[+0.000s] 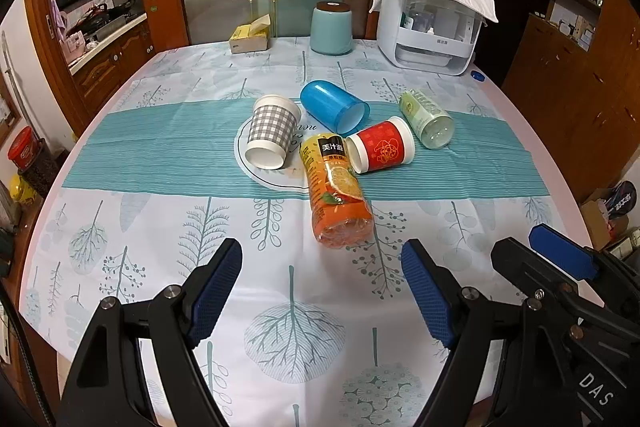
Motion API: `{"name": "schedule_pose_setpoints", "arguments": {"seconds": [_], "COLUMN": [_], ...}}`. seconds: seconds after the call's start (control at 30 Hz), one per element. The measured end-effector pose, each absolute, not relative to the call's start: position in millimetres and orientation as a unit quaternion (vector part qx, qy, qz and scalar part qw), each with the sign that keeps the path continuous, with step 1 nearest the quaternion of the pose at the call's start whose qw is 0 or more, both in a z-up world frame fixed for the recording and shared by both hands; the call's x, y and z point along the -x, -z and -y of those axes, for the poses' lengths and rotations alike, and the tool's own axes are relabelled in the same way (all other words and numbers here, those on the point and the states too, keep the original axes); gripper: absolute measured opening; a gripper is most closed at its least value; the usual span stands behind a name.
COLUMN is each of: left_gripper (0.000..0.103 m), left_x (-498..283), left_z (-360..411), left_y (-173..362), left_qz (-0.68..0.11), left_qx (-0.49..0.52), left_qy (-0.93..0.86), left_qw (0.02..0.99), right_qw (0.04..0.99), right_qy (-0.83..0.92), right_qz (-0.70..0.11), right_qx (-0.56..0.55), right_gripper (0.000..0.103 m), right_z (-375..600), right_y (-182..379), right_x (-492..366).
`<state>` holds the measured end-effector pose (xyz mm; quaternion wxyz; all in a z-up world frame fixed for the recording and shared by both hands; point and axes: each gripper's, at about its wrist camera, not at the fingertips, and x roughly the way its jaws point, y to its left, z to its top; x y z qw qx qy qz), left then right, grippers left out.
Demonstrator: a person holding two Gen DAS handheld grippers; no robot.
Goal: Flip cup upright
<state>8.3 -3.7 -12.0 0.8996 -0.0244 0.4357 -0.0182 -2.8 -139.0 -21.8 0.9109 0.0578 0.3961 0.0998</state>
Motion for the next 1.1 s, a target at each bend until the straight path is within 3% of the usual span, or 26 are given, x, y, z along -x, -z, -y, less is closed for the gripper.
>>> {"name": "schedule_pose_setpoints", "arguments": {"seconds": [0.57,1.1], "left_gripper": [0.081,0.08], "left_x": [-28,-104], "left_z": [-2,-12], "left_y": [20,53], "left_qz": [-0.446,-0.501], "left_qx": [0.028,0.064], "left_qy": [0.011,0.046], "left_qw": [0.894,0.862], "right_qw": [0.908,0.898], "right_qy": [-0.092,-0.067], "right_qz": [-0.405,-0.431], "right_qx": [-0.057,-0.066], "right_gripper": [0.05,0.05], "right_z": [143,152], "right_y": [30,54], "right_x": [-11,-51]}}
